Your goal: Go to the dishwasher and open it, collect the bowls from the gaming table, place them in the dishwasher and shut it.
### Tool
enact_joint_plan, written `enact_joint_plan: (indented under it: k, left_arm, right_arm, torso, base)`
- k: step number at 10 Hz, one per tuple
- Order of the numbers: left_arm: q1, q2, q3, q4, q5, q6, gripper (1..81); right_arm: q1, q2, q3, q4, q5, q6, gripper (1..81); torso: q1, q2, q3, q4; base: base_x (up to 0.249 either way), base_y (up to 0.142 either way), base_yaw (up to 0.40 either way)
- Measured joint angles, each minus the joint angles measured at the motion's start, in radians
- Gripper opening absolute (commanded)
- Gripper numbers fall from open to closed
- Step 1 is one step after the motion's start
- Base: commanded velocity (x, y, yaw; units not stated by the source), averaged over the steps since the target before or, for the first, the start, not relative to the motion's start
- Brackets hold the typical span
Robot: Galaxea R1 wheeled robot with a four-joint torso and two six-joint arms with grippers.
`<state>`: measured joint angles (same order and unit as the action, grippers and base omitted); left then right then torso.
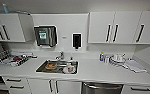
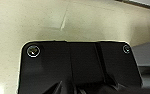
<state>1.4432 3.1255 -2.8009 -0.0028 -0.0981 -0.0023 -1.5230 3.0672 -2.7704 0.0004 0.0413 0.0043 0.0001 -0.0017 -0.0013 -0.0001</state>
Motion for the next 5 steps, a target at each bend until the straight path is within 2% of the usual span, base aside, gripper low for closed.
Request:
enact_joint_plan:
  k: [5]
  left_arm:
    - [0.0, 0.0, 0.0, 0.0, 0.0, 0.0, 81.1]
  right_arm:
    - [0.0, 0.0, 0.0, 0.0, 0.0, 0.0, 81.1]
  torso:
    - [0.0, 0.0, 0.0, 0.0]
  base:
    - [0.15, -0.097, 0.0]
